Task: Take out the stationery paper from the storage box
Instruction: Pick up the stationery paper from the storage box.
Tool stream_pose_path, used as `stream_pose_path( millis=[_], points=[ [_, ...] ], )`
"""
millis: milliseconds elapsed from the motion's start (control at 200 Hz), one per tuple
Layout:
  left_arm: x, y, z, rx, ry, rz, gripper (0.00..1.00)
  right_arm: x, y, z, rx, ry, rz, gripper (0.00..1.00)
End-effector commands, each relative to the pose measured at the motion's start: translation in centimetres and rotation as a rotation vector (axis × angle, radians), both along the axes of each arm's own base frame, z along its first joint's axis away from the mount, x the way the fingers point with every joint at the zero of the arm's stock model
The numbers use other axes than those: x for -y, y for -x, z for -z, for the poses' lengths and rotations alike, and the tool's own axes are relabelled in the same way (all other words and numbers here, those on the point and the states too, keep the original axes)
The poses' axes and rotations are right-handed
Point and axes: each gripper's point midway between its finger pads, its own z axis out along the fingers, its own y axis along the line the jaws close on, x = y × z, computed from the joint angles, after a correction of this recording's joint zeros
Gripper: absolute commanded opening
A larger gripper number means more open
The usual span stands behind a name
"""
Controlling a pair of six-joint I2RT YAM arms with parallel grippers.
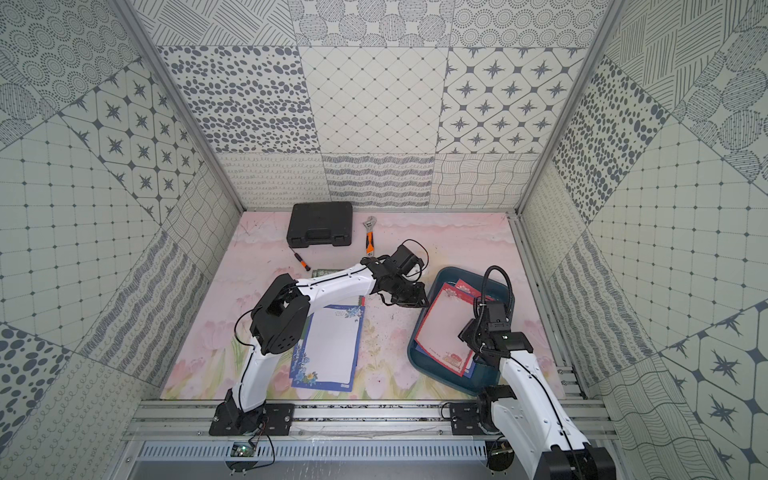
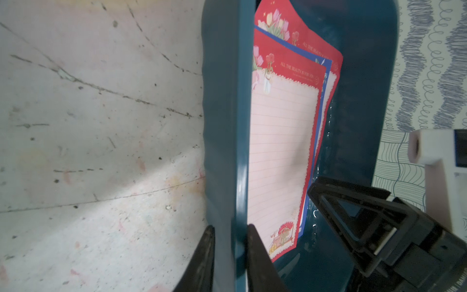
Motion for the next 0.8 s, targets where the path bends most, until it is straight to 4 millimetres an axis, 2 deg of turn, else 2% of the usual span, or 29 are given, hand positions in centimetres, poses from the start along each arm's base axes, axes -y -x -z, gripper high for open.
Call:
stream_pose_path(
  millis=[0,795],
  points=[
    [-0.45,0.65,0.69,-0.038,-0.042,-0.013,0.23,-0.09,-0.36,0.23,0.017,-0.014,0.007,0.6],
    [-0.74,0.86,0.78,-0.057,-0.054,-0.029,0.2,-1.03,-0.68,1.07,0.01,-0.082,-0.011,0.51]
  ],
)
